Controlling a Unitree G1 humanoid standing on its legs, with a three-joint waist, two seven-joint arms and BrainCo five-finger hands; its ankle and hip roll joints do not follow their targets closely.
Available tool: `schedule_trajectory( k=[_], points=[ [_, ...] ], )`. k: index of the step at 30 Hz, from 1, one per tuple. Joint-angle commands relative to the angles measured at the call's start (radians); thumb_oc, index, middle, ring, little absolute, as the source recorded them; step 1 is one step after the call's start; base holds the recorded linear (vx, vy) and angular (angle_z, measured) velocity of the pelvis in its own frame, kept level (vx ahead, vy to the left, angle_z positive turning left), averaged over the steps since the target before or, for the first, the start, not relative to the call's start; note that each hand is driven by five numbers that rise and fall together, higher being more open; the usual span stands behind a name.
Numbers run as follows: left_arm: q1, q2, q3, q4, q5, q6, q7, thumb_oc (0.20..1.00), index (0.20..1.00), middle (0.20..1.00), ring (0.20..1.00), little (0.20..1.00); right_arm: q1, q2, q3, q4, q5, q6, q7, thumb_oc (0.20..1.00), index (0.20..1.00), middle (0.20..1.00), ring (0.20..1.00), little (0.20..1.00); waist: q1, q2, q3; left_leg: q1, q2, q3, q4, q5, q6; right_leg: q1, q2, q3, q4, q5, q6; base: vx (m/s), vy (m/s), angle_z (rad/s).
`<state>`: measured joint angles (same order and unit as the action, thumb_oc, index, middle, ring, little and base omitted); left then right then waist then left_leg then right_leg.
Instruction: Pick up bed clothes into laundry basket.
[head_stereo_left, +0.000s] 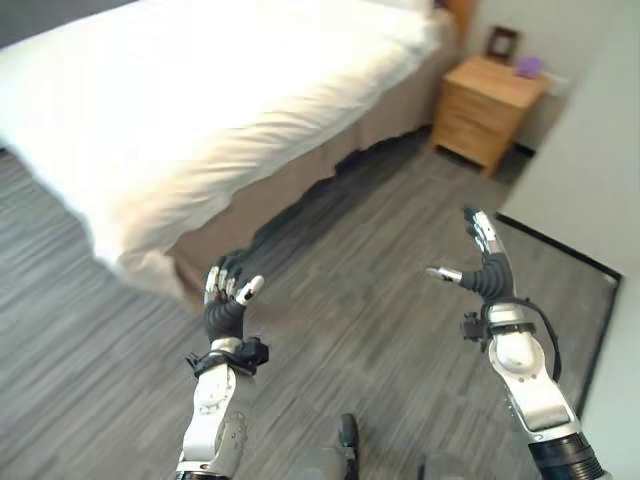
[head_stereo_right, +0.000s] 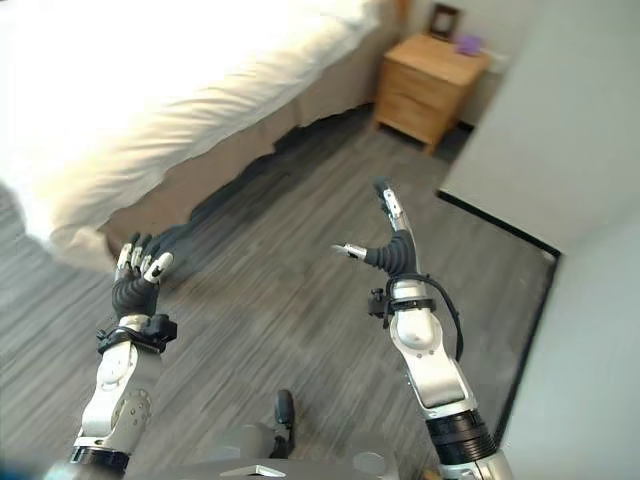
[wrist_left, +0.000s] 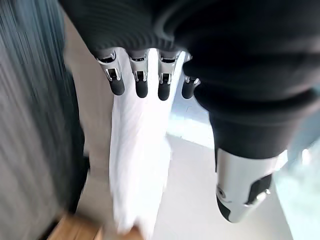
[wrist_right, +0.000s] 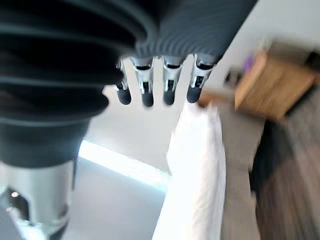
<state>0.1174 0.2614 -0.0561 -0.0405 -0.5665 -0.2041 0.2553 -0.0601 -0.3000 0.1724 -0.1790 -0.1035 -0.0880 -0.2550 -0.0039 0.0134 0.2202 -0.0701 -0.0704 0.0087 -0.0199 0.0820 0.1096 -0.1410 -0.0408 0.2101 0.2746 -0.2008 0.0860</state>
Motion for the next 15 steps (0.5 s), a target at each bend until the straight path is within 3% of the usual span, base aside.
schedule_trajectory(
  k=[1, 3, 4, 5, 6, 8, 9, 11, 12, 13, 14, 15],
  points=[
    [-0.051, 0.060, 0.016, -0.077, 0.042, -0.036, -0.047, 1.000, 1.000, 1.000, 1.000, 1.000, -0.061, -0.032, -0.023, -0.025, 0.047, -0.050, 0.000, 1.000, 1.000, 1.000, 1.000, 1.000, -0.046, -0.014, 0.024, 0.055, 0.036, -0.094, -0.067, -0.062, -0.118, -0.005, 0.066, 0.069, -0.141, 0.133, 0.001, 0.24, -0.092, 1.72],
    [-0.069, 0.064, 0.003, -0.069, 0.049, -0.038, -0.060, 1.000, 1.000, 1.000, 1.000, 1.000, -0.071, -0.043, -0.012, -0.009, 0.057, -0.058, 0.011, 1.000, 1.000, 1.000, 1.000, 1.000, -0.068, -0.026, 0.032, 0.067, -0.002, -0.189, -0.067, -0.066, -0.113, -0.043, 0.154, 0.202, -0.174, 0.181, 0.005, 0.18, -0.076, 1.93],
    [-0.070, 0.064, 0.004, -0.068, 0.049, -0.039, -0.061, 1.000, 1.000, 1.000, 1.000, 1.000, -0.073, -0.044, -0.012, -0.006, 0.057, -0.060, 0.011, 1.000, 1.000, 1.000, 1.000, 1.000, -0.071, -0.025, 0.033, 0.068, -0.001, -0.193, -0.067, -0.068, -0.113, -0.041, 0.154, 0.199, -0.176, 0.180, 0.005, 0.17, -0.083, 2.21],
    [-0.084, 0.070, -0.007, -0.067, 0.049, -0.043, -0.065, 1.000, 1.000, 1.000, 1.000, 1.000, -0.085, -0.055, -0.005, 0.000, 0.066, -0.065, 0.017, 1.000, 1.000, 1.000, 1.000, 1.000, -0.080, -0.034, 0.038, 0.079, -0.017, -0.235, -0.067, -0.073, -0.107, -0.048, 0.175, 0.238, -0.189, 0.199, 0.007, 0.16, -0.150, 2.04],
    [-0.082, 0.076, -0.008, -0.066, 0.048, -0.041, -0.090, 1.000, 1.000, 1.000, 1.000, 1.000, -0.103, -0.061, 0.009, 0.008, 0.099, -0.064, 0.040, 1.000, 1.000, 1.000, 1.000, 1.000, -0.075, -0.055, 0.036, 0.096, -0.032, -0.260, -0.062, -0.093, -0.104, -0.011, 0.141, 0.241, -0.231, 0.229, -0.007, 0.21, -0.245, 1.68],
    [-0.080, 0.070, 0.018, -0.064, 0.049, -0.051, -0.079, 1.000, 1.000, 1.000, 1.000, 1.000, -0.116, -0.059, 0.021, 0.022, 0.134, -0.073, 0.056, 1.000, 1.000, 1.000, 1.000, 1.000, -0.069, -0.067, 0.036, 0.082, -0.041, -0.263, 0.018, -0.122, -0.107, 0.016, 0.109, 0.225, -0.261, 0.262, -0.004, 0.17, -0.251, 1.00],
    [-0.076, 0.063, 0.024, -0.064, 0.046, -0.054, -0.066, 1.000, 1.000, 1.000, 1.000, 1.000, -0.117, -0.063, 0.025, 0.021, 0.149, -0.074, 0.064, 1.000, 1.000, 1.000, 1.000, 1.000, -0.061, -0.068, 0.044, 0.063, -0.039, -0.233, 0.082, -0.154, -0.117, 0.035, 0.087, 0.199, -0.273, 0.257, -0.010, 0.11, -0.197, 0.54],
    [-0.072, 0.060, 0.030, -0.067, 0.045, -0.054, -0.061, 1.000, 1.000, 1.000, 1.000, 1.000, -0.116, -0.065, 0.024, 0.020, 0.156, -0.075, 0.068, 1.000, 1.000, 1.000, 1.000, 1.000, -0.062, -0.072, 0.045, 0.036, -0.039, -0.203, 0.122, -0.156, -0.126, 0.039, 0.070, 0.174, -0.285, 0.263, -0.015, 0.02, -0.124, 0.34],
    [-0.066, 0.053, 0.040, -0.065, 0.047, -0.059, -0.044, 1.000, 1.000, 1.000, 1.000, 1.000, -0.110, -0.070, 0.015, 0.021, 0.165, -0.081, 0.065, 1.000, 1.000, 1.000, 1.000, 1.000, -0.058, -0.074, 0.056, 0.007, -0.015, -0.111, 0.169, -0.173, -0.136, 0.066, 0.037, 0.118, -0.299, 0.256, -0.021, -0.03, -0.075, 0.18],
    [-0.066, 0.053, 0.040, -0.066, 0.047, -0.059, -0.043, 1.000, 1.000, 1.000, 1.000, 1.000, -0.111, -0.070, 0.015, 0.021, 0.165, -0.082, 0.065, 1.000, 1.000, 1.000, 1.000, 1.000, -0.059, -0.076, 0.056, 0.001, -0.017, -0.111, 0.173, -0.169, -0.137, 0.063, 0.036, 0.118, -0.301, 0.261, -0.021, -0.09, -0.180, 0.51],
    [-0.051, 0.039, 0.060, -0.049, 0.034, -0.055, -0.025, 1.000, 1.000, 1.000, 1.000, 1.000, -0.112, -0.060, 0.005, 0.031, 0.190, -0.077, 0.052, 1.000, 1.000, 1.000, 1.000, 1.000, -0.060, -0.074, 0.059, -0.025, 0.046, 0.108, 0.203, -0.176, -0.129, 0.099, -0.006, 0.028, -0.339, 0.257, -0.018, -0.05, -0.132, 0.75],
    [-0.034, 0.038, 0.068, -0.038, 0.033, -0.047, -0.033, 1.000, 1.000, 1.000, 1.000, 1.000, -0.099, -0.057, -0.002, 0.028, 0.193, -0.072, 0.060, 1.000, 1.000, 1.000, 1.000, 1.000, -0.063, -0.062, 0.048, 0.000, 0.060, 0.145, 0.157, -0.181, -0.121, 0.107, -0.002, 0.011, -0.347, 0.252, -0.014, -0.02, -0.125, 1.10]
  ],
)
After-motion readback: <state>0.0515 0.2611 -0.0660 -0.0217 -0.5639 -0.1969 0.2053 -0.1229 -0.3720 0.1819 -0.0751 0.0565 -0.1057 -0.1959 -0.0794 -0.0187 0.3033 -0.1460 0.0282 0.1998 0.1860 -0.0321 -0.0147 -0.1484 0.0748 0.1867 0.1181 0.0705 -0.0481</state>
